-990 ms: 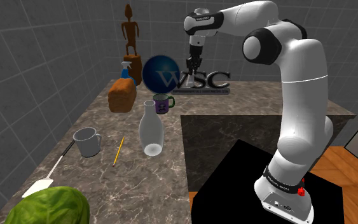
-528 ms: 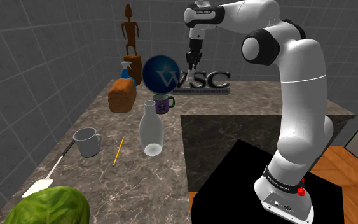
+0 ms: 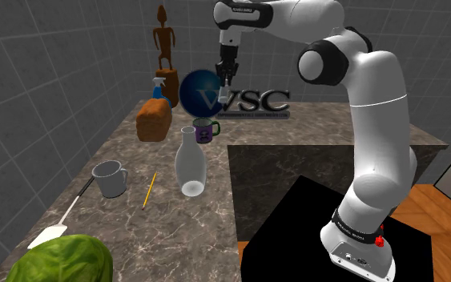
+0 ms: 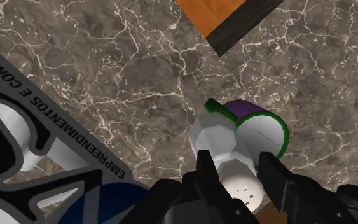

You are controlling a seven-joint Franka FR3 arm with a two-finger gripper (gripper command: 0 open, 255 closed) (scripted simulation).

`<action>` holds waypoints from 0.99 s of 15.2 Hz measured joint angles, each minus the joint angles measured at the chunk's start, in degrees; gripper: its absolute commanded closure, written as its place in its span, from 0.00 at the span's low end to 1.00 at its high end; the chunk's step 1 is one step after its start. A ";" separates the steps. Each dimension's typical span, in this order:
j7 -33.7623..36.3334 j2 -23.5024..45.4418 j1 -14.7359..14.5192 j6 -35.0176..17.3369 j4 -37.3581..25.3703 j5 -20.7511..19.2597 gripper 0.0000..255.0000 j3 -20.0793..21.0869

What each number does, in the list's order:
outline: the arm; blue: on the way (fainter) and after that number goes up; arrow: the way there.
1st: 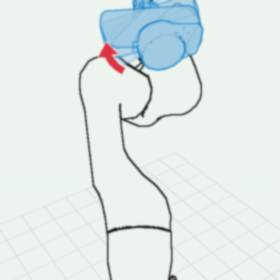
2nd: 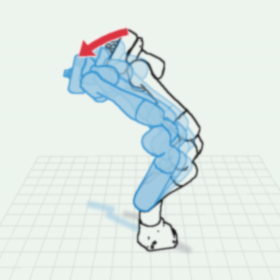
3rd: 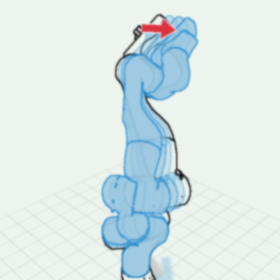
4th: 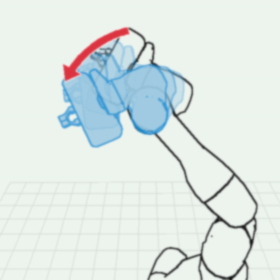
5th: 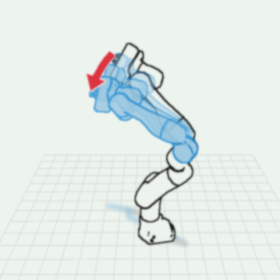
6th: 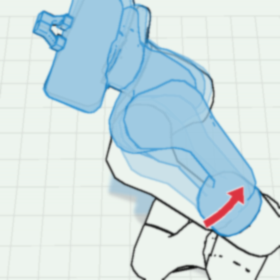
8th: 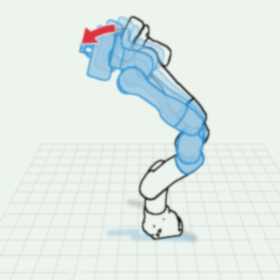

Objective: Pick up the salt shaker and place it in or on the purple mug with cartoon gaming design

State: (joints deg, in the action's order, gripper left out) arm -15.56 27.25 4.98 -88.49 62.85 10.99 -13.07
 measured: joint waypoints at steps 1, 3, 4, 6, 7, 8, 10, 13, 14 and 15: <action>1.22 1.05 -0.61 0.90 -2.09 0.08 1.00 0.34; 3.87 2.63 -2.21 2.28 -5.32 0.09 1.00 1.01; 4.93 3.16 -2.81 3.16 -6.86 0.09 1.00 1.27; 7.31 5.68 -3.87 5.54 -12.05 0.26 1.00 1.88; 7.98 6.18 -4.35 5.58 -12.63 0.27 1.00 2.05; 8.34 5.62 -4.93 4.55 -11.03 0.13 1.00 2.09; 8.43 5.65 -5.22 3.22 -9.75 0.10 1.00 2.13; 8.26 4.28 -5.85 0.00 -5.13 -0.12 1.00 2.05; 8.16 3.75 -6.03 -1.02 -3.56 -0.19 1.00 2.02; 8.07 3.84 -6.07 -1.87 -2.83 -0.18 1.00 2.03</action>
State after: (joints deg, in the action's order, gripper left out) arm -7.49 31.09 -1.09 -90.36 60.02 10.81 -11.04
